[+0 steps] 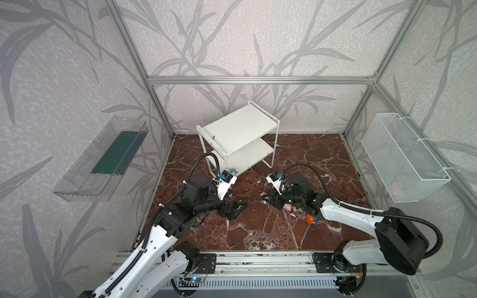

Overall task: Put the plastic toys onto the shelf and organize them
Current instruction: 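Carry the lion-maned Doraemon figurine with the right gripper onto the lower shelf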

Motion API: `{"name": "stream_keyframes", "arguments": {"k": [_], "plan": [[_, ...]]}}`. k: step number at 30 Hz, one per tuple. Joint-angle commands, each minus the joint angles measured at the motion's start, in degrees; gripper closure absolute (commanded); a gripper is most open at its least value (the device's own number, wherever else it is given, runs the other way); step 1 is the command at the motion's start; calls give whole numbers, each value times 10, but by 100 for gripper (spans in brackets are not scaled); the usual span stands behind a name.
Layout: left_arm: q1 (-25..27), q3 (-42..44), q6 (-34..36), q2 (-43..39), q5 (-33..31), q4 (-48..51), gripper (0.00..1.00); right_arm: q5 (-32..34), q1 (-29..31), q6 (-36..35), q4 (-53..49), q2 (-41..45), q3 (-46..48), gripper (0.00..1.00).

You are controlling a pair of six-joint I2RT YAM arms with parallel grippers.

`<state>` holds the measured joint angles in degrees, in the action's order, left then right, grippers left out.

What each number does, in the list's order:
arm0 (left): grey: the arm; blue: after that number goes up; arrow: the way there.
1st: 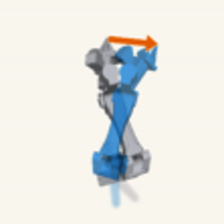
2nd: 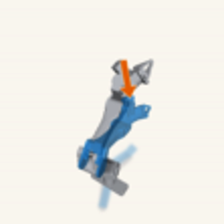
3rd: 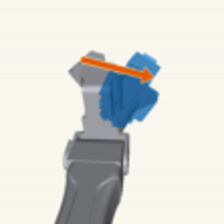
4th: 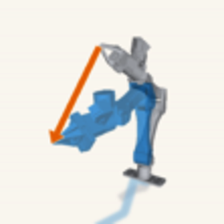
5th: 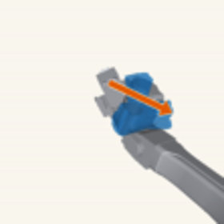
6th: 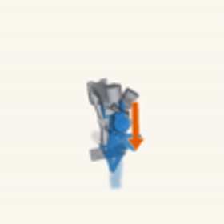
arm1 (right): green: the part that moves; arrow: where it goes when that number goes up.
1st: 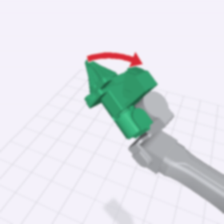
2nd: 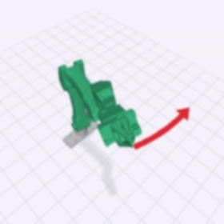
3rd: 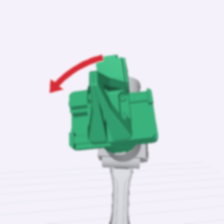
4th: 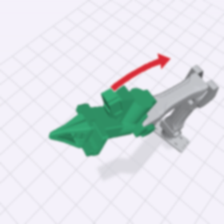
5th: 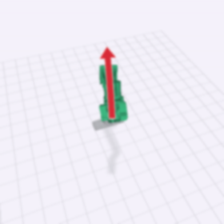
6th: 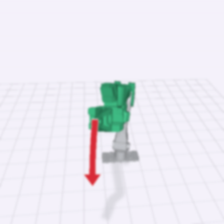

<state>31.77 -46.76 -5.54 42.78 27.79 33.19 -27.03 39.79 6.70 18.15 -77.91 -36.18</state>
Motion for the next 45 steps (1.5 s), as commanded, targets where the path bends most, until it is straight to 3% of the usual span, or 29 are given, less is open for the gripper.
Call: {"name": "stream_keyframes", "arguments": {"k": [1,9,15,30,45], "plan": [[1,-5,16,-2,-32,13,1,-33,-2,-67,129,-8,-6,76],[1,-8,16,-46,-211,24,1,-45,-21,-92,211,-88,-82,76],[0,0,19,-72,-273,26,1,-66,-27,-73,334,-152,-119,76],[-2,6,28,-74,-280,28,1,-122,-41,-107,409,-295,-227,77],[-7,8,32,-74,-271,22,1,-137,-45,-145,394,-337,-252,75]]}}
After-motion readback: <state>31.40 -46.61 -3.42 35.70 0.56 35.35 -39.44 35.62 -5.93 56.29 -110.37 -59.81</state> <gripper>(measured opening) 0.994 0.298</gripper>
